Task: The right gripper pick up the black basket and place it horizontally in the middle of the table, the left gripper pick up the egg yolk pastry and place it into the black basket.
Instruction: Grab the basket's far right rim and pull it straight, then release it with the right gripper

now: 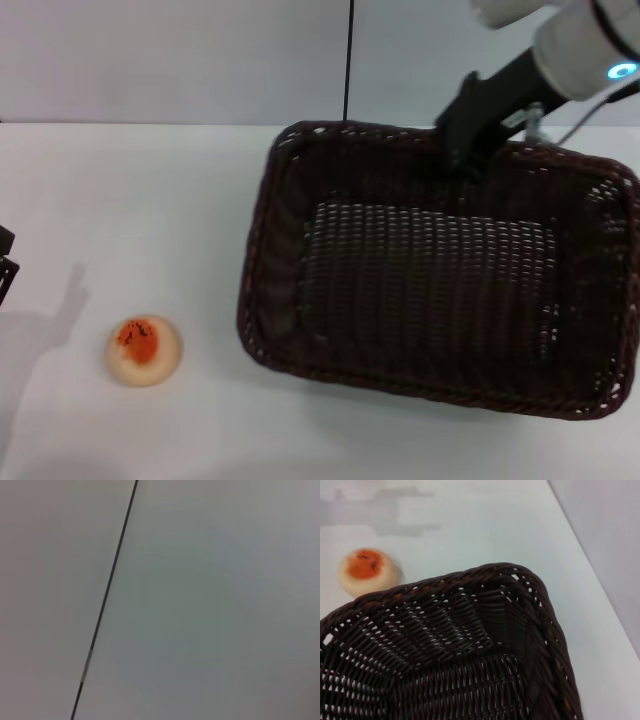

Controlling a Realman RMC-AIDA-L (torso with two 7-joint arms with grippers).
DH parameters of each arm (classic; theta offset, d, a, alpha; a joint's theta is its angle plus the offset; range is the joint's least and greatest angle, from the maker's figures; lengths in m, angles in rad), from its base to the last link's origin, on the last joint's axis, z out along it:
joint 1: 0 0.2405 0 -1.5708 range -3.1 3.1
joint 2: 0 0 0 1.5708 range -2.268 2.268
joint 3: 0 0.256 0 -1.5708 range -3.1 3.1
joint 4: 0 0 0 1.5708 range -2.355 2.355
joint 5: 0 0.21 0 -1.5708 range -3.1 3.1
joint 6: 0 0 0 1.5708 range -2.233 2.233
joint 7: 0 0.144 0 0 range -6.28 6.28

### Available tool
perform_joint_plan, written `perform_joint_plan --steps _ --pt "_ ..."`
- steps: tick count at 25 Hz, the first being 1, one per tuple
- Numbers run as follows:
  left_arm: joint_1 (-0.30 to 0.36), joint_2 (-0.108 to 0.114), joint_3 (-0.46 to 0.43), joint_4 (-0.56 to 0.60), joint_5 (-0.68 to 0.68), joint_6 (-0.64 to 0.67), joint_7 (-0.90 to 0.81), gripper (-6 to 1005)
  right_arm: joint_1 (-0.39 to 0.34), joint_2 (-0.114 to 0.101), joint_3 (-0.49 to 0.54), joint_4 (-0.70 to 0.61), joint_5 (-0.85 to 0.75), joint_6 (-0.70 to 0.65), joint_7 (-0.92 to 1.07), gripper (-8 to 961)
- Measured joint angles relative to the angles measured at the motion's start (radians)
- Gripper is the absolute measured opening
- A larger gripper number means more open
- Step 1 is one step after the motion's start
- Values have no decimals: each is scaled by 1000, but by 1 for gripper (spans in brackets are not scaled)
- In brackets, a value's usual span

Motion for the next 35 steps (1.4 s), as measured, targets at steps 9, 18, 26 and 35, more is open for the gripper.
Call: perform_joint_plan --steps 9,18,26,35 --pt "21 -1 -6 -4 0 5 -2 803 2 1 -115 97 131 92 -34 211" --pt "18 2 -8 -3 0 5 -1 800 -23 4 -223 83 134 123 -33 265" --pt "19 3 -8 -3 0 5 -2 798 -52 5 -230 24 146 127 -34 312" --pt "13 8 29 23 22 30 -6 795 -159 3 -222 -154 175 117 -20 638"
